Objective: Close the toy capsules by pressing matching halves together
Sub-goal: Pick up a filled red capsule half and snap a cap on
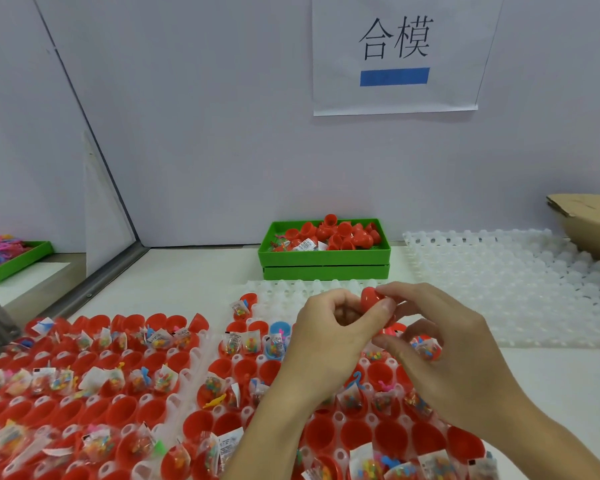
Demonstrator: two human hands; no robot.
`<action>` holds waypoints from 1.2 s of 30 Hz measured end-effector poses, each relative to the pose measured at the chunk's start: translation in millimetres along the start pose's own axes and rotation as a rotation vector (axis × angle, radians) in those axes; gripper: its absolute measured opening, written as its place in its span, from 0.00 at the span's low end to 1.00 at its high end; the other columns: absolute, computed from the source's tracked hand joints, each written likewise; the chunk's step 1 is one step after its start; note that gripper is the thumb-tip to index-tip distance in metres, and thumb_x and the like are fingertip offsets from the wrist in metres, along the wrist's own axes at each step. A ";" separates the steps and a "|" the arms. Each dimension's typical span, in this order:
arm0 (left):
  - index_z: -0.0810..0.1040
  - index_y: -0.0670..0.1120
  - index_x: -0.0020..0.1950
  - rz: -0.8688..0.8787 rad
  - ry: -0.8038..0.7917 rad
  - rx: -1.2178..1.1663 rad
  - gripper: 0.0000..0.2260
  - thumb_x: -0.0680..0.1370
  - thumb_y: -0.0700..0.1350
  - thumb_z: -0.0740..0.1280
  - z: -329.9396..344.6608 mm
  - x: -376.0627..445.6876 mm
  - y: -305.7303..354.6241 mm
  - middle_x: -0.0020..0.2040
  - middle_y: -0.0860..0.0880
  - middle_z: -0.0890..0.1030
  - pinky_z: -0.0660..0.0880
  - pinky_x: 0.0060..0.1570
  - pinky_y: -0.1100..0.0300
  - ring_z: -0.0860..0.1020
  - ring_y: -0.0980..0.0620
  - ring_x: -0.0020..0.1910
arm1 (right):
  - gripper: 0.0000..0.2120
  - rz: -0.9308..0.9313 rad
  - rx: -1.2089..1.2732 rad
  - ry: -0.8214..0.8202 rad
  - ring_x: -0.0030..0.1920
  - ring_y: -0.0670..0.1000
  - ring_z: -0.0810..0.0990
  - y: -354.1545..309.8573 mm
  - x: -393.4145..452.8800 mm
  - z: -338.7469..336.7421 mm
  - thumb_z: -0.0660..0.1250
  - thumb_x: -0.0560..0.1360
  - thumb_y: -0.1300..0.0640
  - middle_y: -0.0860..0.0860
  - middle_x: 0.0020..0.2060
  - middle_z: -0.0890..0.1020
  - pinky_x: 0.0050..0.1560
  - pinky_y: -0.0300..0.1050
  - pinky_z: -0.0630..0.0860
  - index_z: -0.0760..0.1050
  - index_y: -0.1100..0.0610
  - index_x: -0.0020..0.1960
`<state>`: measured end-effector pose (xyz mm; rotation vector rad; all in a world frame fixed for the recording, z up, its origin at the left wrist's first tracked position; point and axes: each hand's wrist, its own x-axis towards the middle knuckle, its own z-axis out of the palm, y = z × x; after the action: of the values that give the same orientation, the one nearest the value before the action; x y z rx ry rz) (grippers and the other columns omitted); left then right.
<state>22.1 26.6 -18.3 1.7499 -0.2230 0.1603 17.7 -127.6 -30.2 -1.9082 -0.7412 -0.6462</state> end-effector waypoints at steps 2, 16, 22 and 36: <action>0.83 0.45 0.42 -0.004 -0.005 0.001 0.14 0.74 0.56 0.73 0.8 -0.5 -0.3 0.29 0.53 0.78 0.70 0.31 0.70 0.74 0.61 0.28 | 0.18 -0.026 -0.063 0.020 0.47 0.42 0.82 0.2 0.0 1.0 0.72 0.69 0.55 0.42 0.48 0.82 0.42 0.32 0.78 0.78 0.51 0.58; 0.83 0.51 0.43 0.015 0.023 0.009 0.16 0.75 0.61 0.63 -4.9 0.3 3.7 0.35 0.53 0.83 0.74 0.35 0.70 0.79 0.61 0.34 | 0.22 0.172 0.063 0.141 0.45 0.42 0.84 6.3 2.2 -5.2 0.76 0.70 0.65 0.39 0.43 0.85 0.44 0.32 0.79 0.78 0.41 0.54; 0.83 0.52 0.48 0.018 0.053 0.000 0.20 0.71 0.65 0.60 -5.2 1.4 3.6 0.38 0.52 0.84 0.76 0.35 0.68 0.81 0.56 0.36 | 0.13 0.376 0.275 0.180 0.44 0.47 0.86 7.1 5.9 -10.4 0.71 0.74 0.60 0.43 0.44 0.86 0.43 0.36 0.81 0.80 0.47 0.55; 0.82 0.52 0.49 0.019 0.053 -0.026 0.21 0.69 0.65 0.60 4.7 0.5 1.5 0.37 0.52 0.83 0.78 0.35 0.66 0.82 0.55 0.37 | 0.13 0.841 1.042 0.949 0.45 0.51 0.84 110.9 91.4 -119.6 0.61 0.83 0.54 0.58 0.50 0.82 0.34 0.33 0.77 0.72 0.65 0.50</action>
<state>22.1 21.7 -17.6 1.7159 -0.2024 0.2169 145.3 -255.6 17.5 -0.6439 0.3391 -0.3931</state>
